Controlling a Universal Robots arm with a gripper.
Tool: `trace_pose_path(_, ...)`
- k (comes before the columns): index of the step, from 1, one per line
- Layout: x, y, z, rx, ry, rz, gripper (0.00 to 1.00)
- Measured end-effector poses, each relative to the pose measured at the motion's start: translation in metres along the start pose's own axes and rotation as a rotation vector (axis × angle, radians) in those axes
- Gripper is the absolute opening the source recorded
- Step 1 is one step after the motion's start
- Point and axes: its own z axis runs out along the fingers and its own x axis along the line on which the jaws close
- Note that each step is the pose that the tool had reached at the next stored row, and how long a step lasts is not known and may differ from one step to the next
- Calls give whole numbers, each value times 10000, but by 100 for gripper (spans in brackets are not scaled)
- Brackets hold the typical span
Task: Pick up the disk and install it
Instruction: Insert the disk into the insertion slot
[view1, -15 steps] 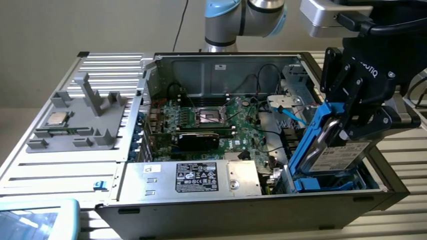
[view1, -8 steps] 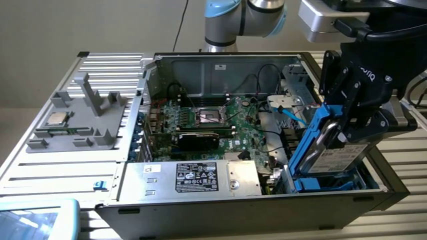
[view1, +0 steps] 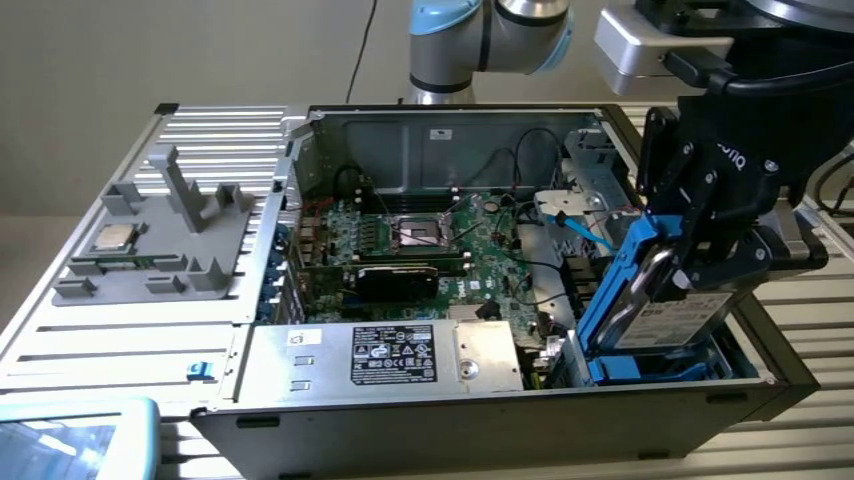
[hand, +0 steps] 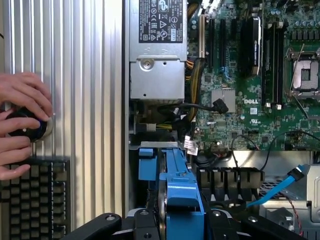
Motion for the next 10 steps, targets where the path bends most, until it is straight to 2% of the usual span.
trace_pose_path(10,0,-14,70,0,2,0,37)
